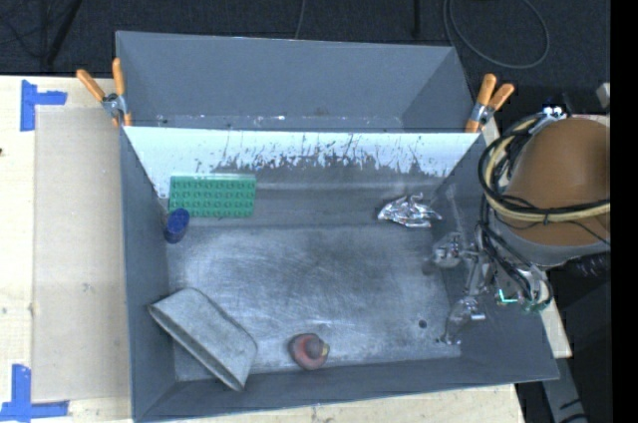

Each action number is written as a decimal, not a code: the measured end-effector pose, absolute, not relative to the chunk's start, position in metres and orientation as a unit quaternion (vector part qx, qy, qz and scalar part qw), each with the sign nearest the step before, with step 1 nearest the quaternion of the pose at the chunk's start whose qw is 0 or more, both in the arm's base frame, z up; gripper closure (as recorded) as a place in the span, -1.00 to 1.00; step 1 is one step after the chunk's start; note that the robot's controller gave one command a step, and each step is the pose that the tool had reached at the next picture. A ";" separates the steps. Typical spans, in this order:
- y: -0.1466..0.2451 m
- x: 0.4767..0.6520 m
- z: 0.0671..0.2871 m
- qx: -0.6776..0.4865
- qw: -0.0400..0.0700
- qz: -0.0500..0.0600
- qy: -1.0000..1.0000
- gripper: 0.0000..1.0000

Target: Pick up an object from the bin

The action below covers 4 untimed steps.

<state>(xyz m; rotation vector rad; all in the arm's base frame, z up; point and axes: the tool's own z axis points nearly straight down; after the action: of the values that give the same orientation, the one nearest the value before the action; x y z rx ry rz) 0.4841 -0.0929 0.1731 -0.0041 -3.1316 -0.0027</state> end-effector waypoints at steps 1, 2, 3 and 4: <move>-0.092 0.506 0.125 -0.133 0.003 0.000 -0.991 -1.00; -0.097 0.596 0.106 -0.166 -0.002 0.000 -0.986 -1.00; -0.115 0.620 0.117 -0.332 -0.001 0.000 -0.943 -1.00; -0.126 0.616 0.071 -0.354 -0.002 -0.001 -0.935 -1.00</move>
Offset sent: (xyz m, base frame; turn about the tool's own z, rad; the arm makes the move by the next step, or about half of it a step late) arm 0.0231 0.0006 -0.0461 0.2656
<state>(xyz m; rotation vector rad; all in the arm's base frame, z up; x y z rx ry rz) 0.6156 -0.1255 0.0709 -1.1124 -2.9416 -0.0021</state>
